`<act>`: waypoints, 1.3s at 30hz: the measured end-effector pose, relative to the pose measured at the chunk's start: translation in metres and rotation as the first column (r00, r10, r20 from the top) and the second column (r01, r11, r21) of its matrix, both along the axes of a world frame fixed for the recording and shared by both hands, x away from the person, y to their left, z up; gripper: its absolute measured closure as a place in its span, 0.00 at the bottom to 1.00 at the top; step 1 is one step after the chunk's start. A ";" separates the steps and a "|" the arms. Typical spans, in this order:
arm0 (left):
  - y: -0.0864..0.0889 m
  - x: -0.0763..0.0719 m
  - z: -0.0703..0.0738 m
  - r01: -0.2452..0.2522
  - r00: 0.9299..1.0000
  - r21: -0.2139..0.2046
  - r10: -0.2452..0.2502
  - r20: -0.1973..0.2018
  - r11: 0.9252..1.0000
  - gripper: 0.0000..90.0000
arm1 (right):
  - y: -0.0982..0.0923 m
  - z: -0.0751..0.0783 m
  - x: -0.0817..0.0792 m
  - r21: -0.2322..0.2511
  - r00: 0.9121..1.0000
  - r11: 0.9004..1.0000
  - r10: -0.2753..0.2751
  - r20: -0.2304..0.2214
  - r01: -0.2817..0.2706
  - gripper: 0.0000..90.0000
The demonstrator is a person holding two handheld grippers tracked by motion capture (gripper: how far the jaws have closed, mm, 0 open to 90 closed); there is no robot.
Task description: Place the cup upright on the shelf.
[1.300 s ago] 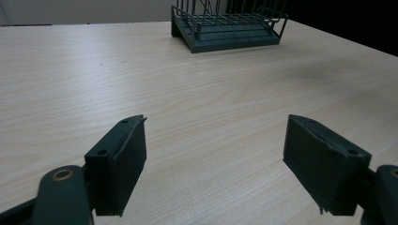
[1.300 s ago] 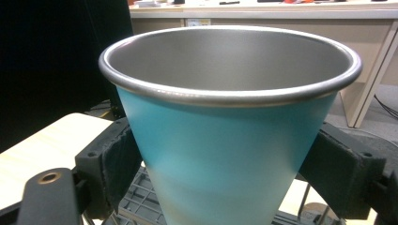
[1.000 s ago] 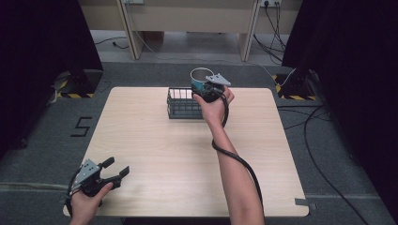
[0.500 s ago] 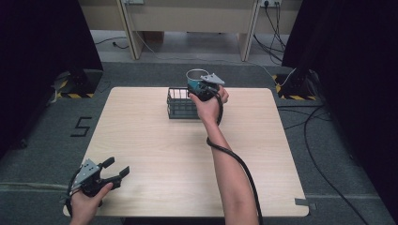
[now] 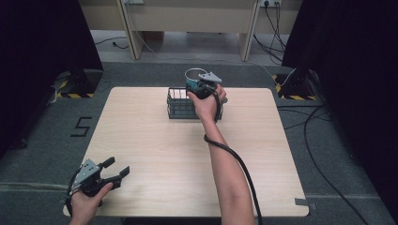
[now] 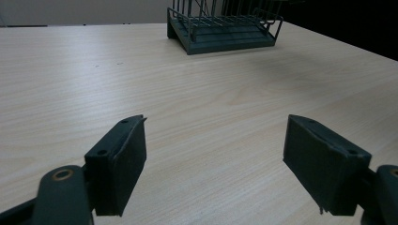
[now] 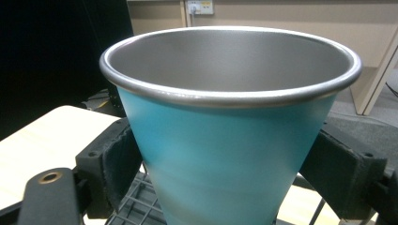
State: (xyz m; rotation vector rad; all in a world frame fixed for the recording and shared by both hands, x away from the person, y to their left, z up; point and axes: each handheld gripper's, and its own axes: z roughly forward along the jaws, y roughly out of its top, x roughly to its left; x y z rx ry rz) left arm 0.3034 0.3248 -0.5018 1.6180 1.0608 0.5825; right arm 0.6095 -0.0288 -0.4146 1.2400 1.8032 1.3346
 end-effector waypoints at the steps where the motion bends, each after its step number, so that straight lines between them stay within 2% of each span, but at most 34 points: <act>1: 0.000 0.000 0.000 0.000 1.000 -0.001 0.000 0.000 1.000 0.24 | 0.001 -0.002 0.001 -0.003 1.000 1.000 -0.002 -0.005 0.002 0.20; 9: 0.000 0.000 0.000 0.002 1.000 0.000 -0.002 0.000 1.000 0.24 | 0.004 -0.008 0.003 -0.021 0.999 1.000 -0.007 -0.036 0.006 0.20; 17: 0.000 0.000 0.000 0.003 1.000 0.000 -0.003 -0.001 1.000 0.24 | 0.004 -0.012 0.005 -0.015 0.999 1.000 -0.014 -0.048 0.014 0.20; 31: 0.000 0.001 0.000 0.006 1.000 0.002 -0.006 -0.003 1.000 0.24 | 0.008 -0.021 0.008 -0.071 0.993 0.997 -0.015 -0.121 0.007 0.19; 38: 0.000 0.001 0.000 0.007 1.000 -0.002 -0.007 -0.007 1.000 0.23 | 0.009 -0.021 0.006 -0.080 0.992 0.997 -0.017 -0.123 0.007 0.17; 39: 0.000 0.001 0.000 0.008 1.000 -0.003 -0.008 -0.008 1.000 0.23 | 0.009 -0.020 0.006 -0.095 0.992 0.995 -0.012 -0.129 -0.001 0.16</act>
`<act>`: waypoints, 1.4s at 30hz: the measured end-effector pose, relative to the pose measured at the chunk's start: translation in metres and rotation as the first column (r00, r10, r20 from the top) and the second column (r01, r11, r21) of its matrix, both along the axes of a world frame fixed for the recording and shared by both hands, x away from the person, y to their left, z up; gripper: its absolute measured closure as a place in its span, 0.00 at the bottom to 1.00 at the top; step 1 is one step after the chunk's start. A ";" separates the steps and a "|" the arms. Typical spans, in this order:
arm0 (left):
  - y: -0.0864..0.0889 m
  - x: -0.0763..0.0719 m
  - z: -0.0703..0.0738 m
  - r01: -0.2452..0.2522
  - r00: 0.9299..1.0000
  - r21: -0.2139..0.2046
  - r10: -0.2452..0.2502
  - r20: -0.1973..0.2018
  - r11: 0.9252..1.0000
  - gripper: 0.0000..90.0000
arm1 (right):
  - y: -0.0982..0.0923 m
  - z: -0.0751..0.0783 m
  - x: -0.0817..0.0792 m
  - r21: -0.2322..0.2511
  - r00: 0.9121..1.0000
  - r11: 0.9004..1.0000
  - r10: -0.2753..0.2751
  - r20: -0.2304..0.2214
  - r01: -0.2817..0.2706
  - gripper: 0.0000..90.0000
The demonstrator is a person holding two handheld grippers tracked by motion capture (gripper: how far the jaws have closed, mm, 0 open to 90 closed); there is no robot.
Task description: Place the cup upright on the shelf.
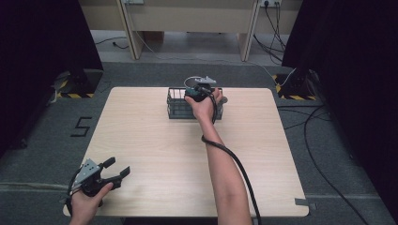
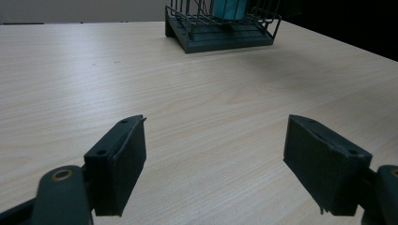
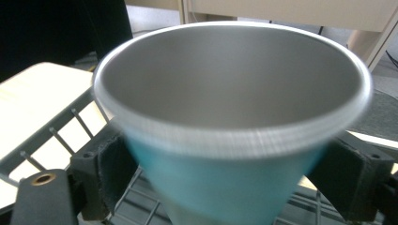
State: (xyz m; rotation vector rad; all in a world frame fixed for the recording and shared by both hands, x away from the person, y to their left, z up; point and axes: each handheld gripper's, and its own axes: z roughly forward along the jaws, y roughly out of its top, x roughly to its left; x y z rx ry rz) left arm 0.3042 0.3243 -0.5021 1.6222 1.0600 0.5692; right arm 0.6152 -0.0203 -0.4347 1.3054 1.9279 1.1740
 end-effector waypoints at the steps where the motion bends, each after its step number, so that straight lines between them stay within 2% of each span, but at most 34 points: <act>1: 0.000 0.000 0.000 0.000 1.000 0.000 0.000 0.000 1.000 0.23 | 0.000 0.000 0.000 0.000 1.000 1.000 0.000 0.000 0.000 0.16; 6: -0.001 0.000 0.000 0.002 1.000 0.001 -0.002 0.000 1.000 0.23 | -0.001 0.000 -0.005 0.008 1.000 1.000 -0.013 -0.011 0.013 0.16; 19: -0.002 0.000 0.000 0.004 1.000 0.005 -0.004 0.002 1.000 0.23 | -0.005 0.001 -0.023 0.032 0.999 0.999 -0.009 0.036 0.008 0.17; 26: -0.002 0.000 0.000 0.003 1.000 0.008 -0.003 0.003 1.000 0.23 | -0.013 0.005 -0.032 0.037 1.000 0.999 -0.004 0.024 0.003 0.17; 36: -0.002 0.000 0.000 -0.004 1.000 0.010 0.003 0.005 1.000 0.23 | -0.023 0.009 -0.046 0.033 1.000 0.999 0.004 0.024 -0.005 0.17; 38: -0.002 0.000 0.001 -0.003 1.000 0.010 0.003 0.006 1.000 0.23 | -0.025 0.011 -0.051 0.022 0.999 1.000 0.018 0.038 -0.019 0.17; 42: -0.002 0.000 0.000 -0.004 1.000 0.013 0.004 0.005 1.000 0.23 | -0.029 0.014 -0.059 0.014 0.999 0.999 0.037 0.038 -0.038 0.17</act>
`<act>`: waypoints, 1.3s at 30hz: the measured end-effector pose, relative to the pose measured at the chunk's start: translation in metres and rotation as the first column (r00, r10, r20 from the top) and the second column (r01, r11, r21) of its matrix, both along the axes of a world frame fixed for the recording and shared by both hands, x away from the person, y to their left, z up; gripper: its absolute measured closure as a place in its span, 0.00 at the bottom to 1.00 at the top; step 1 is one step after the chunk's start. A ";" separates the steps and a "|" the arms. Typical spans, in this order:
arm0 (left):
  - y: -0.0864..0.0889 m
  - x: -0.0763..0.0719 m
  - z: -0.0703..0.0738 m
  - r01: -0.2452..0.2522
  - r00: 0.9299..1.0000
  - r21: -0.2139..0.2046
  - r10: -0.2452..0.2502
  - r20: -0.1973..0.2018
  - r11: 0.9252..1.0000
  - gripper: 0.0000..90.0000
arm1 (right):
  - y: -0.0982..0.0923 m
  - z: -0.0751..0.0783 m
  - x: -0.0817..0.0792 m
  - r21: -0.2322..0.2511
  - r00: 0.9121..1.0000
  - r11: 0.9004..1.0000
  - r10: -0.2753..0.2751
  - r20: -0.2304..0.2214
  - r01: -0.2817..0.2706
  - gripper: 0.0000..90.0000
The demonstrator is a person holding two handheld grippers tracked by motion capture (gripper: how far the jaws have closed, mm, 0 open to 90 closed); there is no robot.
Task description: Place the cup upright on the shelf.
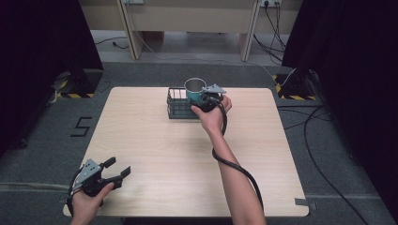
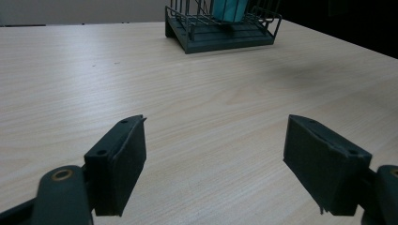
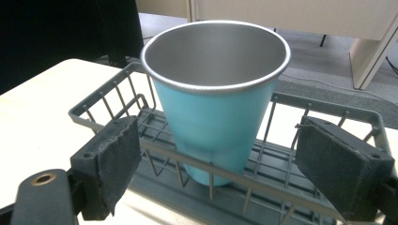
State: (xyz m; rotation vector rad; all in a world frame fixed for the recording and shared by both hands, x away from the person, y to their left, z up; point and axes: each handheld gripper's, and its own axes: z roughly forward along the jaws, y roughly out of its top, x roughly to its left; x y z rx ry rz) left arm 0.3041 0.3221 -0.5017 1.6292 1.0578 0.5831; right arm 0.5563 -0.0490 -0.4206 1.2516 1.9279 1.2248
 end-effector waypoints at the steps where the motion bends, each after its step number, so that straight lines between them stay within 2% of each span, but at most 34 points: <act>1: 0.000 0.000 0.000 -0.001 1.000 -0.003 0.001 0.001 1.000 0.23 | 0.000 0.000 0.000 0.000 1.000 1.000 0.000 0.000 0.000 0.17; 5: 0.000 -0.001 0.000 -0.004 1.000 -0.002 0.004 0.001 1.000 0.24 | -0.007 0.002 -0.011 0.015 1.000 1.000 0.024 -0.007 -0.024 0.17; 10: 0.000 0.000 0.000 -0.003 1.000 -0.001 0.003 0.000 1.000 0.24 | -0.016 0.002 -0.021 0.002 0.999 0.999 0.035 -0.008 -0.035 0.17; 21: -0.001 -0.001 0.000 -0.004 1.000 0.006 0.004 0.001 1.000 0.24 | -0.041 -0.003 -0.056 -0.015 0.998 0.998 0.067 -0.012 -0.067 0.18; 26: -0.002 -0.001 -0.001 -0.007 1.000 0.007 0.007 0.000 1.000 0.24 | -0.054 -0.008 -0.078 -0.016 0.997 0.997 0.071 -0.010 -0.071 0.18; 29: -0.002 -0.001 0.000 -0.006 1.000 0.009 0.006 0.001 1.000 0.23 | -0.059 -0.010 -0.084 -0.022 0.998 0.997 0.070 -0.009 -0.070 0.17; 37: -0.002 -0.001 -0.001 -0.007 1.000 0.006 0.007 -0.006 1.000 0.23 | -0.085 -0.020 -0.116 -0.025 0.998 0.998 0.059 -0.021 -0.059 0.18; 39: -0.002 -0.001 -0.002 -0.007 1.000 0.007 0.007 -0.006 1.000 0.23 | -0.088 -0.022 -0.119 -0.027 0.998 0.998 0.058 -0.021 -0.059 0.18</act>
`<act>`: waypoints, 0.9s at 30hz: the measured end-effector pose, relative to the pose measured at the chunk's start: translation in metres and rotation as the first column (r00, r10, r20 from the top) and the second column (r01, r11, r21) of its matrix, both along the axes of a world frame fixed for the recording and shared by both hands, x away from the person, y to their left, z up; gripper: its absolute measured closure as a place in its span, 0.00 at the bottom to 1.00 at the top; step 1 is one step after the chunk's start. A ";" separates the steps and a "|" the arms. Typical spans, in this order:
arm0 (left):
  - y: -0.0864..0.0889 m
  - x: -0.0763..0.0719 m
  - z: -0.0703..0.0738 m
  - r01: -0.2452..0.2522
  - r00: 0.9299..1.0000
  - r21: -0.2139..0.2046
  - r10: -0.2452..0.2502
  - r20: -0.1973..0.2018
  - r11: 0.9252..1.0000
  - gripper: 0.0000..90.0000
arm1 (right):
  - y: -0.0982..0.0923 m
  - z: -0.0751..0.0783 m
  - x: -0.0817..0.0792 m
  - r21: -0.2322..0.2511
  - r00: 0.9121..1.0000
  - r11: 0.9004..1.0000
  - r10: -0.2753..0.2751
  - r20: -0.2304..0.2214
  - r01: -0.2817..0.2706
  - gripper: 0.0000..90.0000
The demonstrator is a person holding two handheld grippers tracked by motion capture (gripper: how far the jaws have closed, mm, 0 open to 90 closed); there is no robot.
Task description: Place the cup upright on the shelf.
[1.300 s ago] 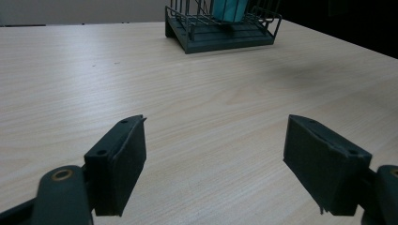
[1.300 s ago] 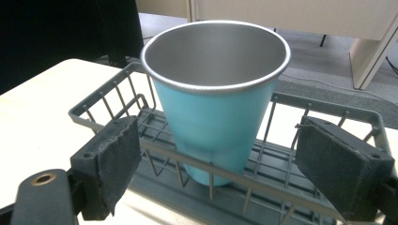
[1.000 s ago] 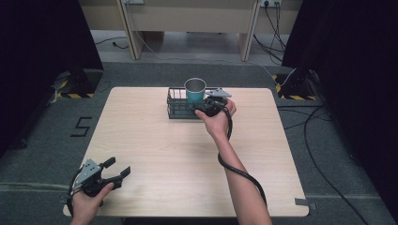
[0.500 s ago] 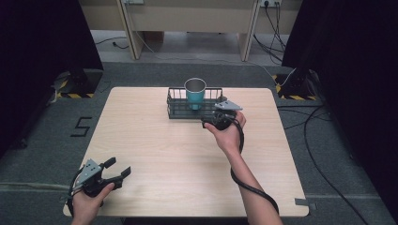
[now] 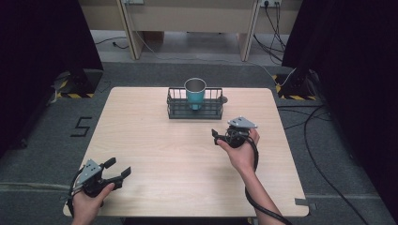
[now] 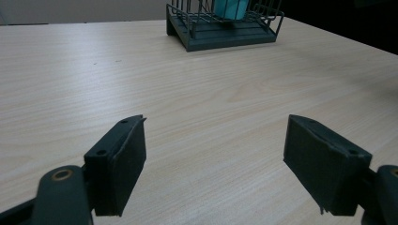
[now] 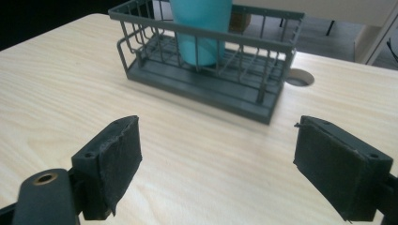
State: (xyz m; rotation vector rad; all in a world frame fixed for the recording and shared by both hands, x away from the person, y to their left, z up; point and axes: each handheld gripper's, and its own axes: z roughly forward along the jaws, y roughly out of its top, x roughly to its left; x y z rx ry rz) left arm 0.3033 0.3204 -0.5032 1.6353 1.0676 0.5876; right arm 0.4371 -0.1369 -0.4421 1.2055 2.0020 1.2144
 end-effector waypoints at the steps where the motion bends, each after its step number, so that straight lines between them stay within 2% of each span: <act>1: 0.000 0.000 0.000 0.000 1.000 0.000 0.000 0.001 1.000 0.23 | -0.003 -0.001 -0.004 -0.001 1.000 1.000 -0.001 -0.003 0.001 0.18; 9: 0.000 -0.001 0.000 0.000 1.000 0.001 0.000 0.003 1.000 0.23 | -0.026 -0.015 -0.035 0.004 1.000 1.000 -0.013 -0.011 0.013 0.18; 22: -0.001 -0.001 0.000 -0.004 1.000 0.006 0.004 0.003 1.000 0.23 | -0.054 -0.028 -0.070 0.000 0.999 0.999 -0.037 0.000 0.037 0.19; 27: -0.001 -0.001 0.000 -0.005 1.000 0.011 0.005 0.004 1.000 0.23 | -0.065 -0.037 -0.085 0.017 0.998 0.998 -0.058 0.001 0.058 0.19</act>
